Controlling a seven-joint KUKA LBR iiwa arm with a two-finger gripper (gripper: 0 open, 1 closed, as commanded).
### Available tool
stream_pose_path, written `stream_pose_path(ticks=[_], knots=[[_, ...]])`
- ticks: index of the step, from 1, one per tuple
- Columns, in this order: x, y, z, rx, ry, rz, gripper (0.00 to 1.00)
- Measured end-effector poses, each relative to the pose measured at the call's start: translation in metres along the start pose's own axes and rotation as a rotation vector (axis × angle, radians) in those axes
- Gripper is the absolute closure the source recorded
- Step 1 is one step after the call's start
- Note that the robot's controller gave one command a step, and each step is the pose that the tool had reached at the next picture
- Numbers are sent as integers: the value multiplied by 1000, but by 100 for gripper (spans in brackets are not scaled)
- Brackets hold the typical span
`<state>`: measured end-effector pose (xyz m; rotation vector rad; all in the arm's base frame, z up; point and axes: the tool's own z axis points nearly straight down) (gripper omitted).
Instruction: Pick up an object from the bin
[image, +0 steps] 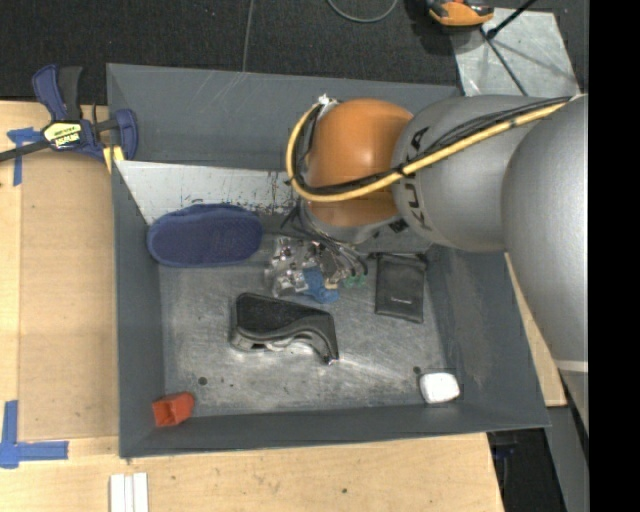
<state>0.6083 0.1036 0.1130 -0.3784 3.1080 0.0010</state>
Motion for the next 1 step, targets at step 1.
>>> stream_pose_path(ticks=[1], knots=[[-1,0,0,0,-1,2,0]])
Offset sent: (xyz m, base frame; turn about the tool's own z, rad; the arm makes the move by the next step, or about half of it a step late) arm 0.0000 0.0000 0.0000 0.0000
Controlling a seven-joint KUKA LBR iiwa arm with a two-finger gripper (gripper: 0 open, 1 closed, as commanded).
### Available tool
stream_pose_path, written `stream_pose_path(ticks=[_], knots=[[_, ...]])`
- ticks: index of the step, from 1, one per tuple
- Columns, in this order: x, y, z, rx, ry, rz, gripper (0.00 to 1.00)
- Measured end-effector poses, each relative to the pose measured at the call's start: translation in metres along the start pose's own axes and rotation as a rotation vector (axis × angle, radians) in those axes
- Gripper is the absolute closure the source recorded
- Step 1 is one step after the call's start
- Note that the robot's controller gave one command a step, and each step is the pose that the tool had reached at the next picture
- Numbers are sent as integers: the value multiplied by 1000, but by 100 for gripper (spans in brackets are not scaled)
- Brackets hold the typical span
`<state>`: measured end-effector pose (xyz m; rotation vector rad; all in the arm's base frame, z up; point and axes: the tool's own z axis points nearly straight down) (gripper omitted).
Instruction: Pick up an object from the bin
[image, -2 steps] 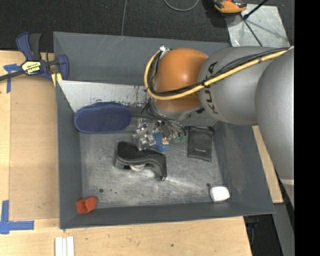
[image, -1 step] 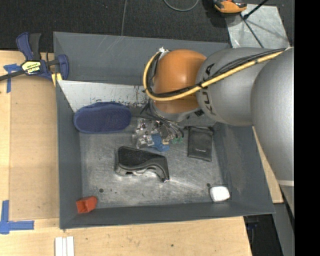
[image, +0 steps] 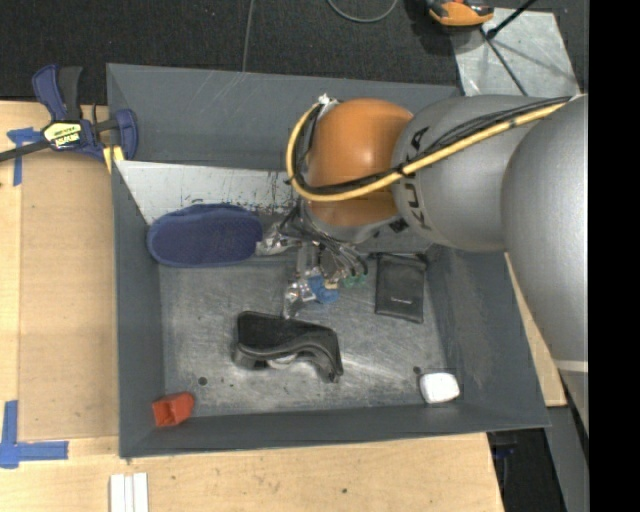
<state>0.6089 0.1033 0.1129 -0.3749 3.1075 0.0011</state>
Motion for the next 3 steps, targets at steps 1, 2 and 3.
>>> stream_pose_path(ticks=[1,2,3], knots=[[-1,134,10,-6,5,-295,0],[-25,39,31,0,7,-333,0],[13,-5,-59,1,2,-131,0]])
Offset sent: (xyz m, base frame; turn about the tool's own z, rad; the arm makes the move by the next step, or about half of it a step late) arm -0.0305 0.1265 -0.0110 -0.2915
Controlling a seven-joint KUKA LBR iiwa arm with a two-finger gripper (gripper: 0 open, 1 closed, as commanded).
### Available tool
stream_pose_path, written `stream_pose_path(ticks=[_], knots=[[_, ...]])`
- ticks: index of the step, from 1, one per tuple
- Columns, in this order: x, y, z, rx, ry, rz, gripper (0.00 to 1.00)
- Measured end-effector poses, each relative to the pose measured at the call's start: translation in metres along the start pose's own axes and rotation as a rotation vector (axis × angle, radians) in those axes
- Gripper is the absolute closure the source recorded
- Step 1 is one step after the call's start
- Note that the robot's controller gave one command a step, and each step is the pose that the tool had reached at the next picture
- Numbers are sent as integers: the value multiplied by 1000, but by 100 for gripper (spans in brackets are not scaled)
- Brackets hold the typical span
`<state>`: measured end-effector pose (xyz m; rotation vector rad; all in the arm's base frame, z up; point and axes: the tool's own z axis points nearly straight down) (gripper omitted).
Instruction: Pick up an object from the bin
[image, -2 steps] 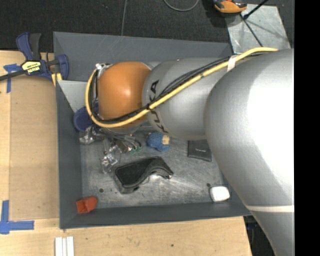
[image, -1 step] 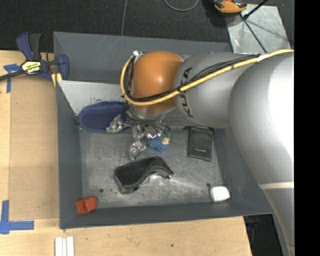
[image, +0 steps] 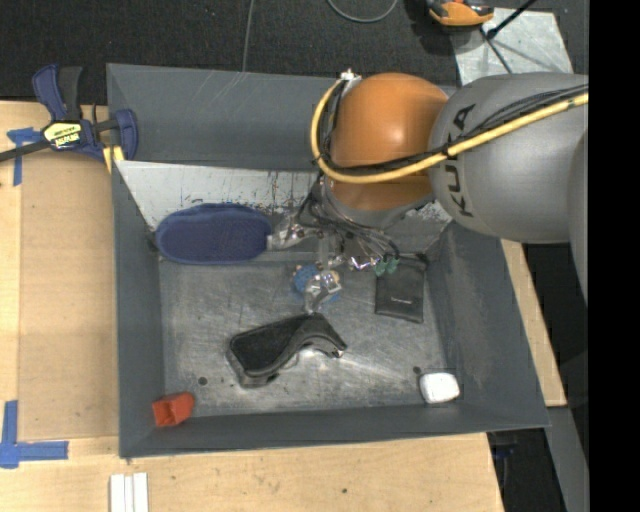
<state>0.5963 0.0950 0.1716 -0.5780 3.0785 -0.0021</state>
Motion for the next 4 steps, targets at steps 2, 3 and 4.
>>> stream_pose_path(ticks=[2,3,4], knots=[[5,-10,61,-3,7,-56,100],[4,-10,59,-2,3,-55,0],[-6,-38,57,-1,2,-63,0]])
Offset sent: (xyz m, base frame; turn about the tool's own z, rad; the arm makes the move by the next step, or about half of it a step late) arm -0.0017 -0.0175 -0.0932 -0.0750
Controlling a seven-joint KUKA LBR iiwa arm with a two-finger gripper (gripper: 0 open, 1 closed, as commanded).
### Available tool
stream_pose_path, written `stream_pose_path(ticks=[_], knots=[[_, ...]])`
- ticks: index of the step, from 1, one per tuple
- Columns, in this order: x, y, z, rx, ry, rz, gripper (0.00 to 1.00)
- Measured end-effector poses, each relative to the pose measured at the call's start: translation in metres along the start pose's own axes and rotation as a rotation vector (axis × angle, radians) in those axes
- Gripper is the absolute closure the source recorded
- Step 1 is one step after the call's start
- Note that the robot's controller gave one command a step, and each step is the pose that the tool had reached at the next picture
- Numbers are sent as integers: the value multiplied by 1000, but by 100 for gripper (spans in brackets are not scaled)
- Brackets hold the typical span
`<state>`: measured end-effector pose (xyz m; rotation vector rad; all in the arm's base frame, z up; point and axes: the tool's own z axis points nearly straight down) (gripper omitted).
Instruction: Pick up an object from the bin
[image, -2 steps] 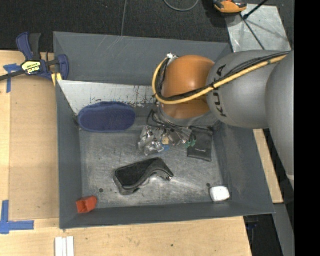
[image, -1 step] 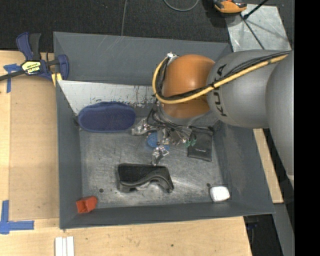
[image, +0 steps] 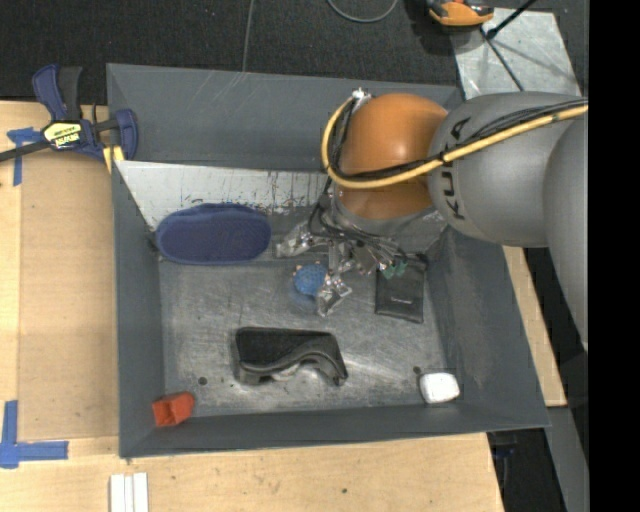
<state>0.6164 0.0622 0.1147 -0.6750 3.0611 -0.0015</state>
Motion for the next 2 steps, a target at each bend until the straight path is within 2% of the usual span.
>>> stream_pose_path(ticks=[1,2], knots=[[6,-21,31,-2,6,8,0],[5,-21,29,-2,2,7,100]])
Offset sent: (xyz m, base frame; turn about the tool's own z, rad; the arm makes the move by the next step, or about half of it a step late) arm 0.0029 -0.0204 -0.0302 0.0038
